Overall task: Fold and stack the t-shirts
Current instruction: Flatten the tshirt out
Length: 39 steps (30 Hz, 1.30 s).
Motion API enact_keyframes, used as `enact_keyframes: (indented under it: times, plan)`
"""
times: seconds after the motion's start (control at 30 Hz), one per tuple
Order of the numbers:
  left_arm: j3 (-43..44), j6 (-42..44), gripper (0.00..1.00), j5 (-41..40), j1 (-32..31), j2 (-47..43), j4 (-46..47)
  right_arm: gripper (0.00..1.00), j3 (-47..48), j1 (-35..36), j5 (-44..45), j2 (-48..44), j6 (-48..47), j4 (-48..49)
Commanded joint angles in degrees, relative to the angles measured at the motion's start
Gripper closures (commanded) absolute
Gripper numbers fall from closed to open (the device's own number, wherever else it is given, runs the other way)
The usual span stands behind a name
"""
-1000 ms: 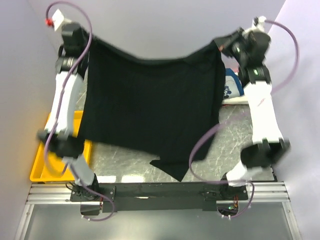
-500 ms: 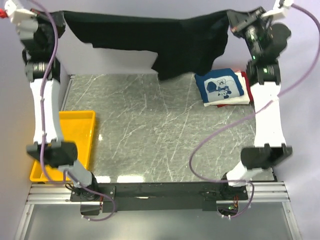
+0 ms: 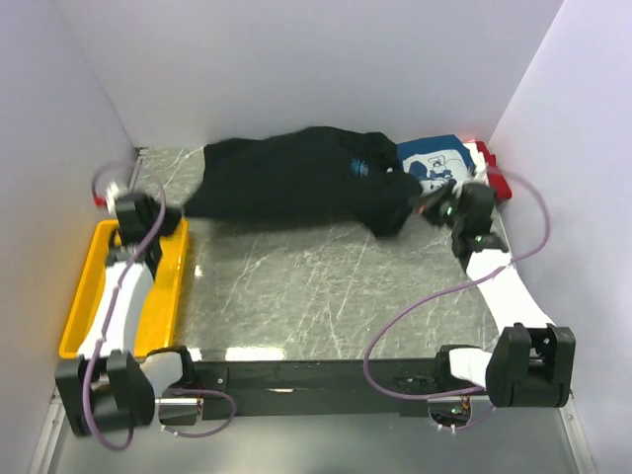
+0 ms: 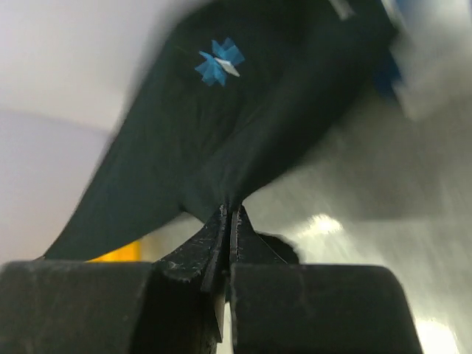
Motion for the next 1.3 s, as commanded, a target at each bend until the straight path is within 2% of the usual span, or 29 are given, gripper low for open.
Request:
enact_keyframes:
  times: [0.0,0.2,0.4,0.73,0.97,1.27]
  plan:
    - [-9.7,-1.9,1.0,-3.1,0.2,-8.4,-1.0,1.0,-6.9,-0.4,-2.6,-3.2,-1.4,-0.7]
    - [-20.4,-4.1,1.0,-3.2,0.2,-10.6,-0.9,1.0,-16.3,-0.4,-4.9,0.9,-2.8,-0.8]
    - [-22.2,-5.5,1.0,-9.5,0.3,-11.8,-6.6,1.0,-17.9,-0.4,-5.6,4.1,-4.1,-1.8]
    - [-23.7,-8.2,1.0,-17.7,0.3,-15.3,-14.0,1.0,-21.5,-0.4,-5.4,1.0,-4.7,-6.1]
    - [-21.6,-8.6,1.0,-19.2,0.3,-19.0,-18.0,1.0,-23.0,-0.4,-2.3,-6.8,-5.2,-13.4]
    - [-20.6,-8.1,1.0,-18.9,0.2,-21.8,-20.6,1.0,-27.1,-0.4,0.6,-26.5,-4.6,-25.4]
